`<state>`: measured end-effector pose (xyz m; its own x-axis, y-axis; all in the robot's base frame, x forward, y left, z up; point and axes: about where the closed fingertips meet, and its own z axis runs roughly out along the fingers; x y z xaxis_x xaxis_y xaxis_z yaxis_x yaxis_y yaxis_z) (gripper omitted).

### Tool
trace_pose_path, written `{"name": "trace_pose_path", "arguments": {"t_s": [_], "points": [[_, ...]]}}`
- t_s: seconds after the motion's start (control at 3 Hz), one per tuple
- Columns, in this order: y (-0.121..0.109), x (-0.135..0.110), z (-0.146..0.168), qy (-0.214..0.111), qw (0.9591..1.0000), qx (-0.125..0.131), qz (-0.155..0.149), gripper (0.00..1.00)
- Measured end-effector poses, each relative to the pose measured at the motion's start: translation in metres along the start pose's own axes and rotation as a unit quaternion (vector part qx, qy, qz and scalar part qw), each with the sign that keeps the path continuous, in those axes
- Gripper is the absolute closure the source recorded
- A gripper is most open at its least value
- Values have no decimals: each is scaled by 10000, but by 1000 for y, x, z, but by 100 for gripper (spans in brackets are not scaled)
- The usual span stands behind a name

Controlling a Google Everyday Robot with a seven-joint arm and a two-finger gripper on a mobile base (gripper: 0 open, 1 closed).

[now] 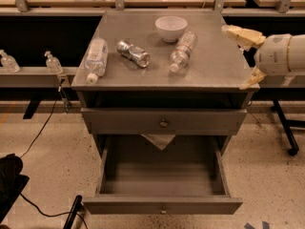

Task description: Pick water bottle from middle drawer and place on counter

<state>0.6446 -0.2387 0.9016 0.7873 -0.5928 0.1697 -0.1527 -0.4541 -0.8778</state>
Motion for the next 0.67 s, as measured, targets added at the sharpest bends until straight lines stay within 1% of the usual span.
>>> {"name": "trace_pose_path", "arguments": {"t_s": [0.33,0.67], "points": [[-17,-4,-30,83,9996,246,-102,0],[-28,-4,-52,184,9990,389,-134,0]]}}
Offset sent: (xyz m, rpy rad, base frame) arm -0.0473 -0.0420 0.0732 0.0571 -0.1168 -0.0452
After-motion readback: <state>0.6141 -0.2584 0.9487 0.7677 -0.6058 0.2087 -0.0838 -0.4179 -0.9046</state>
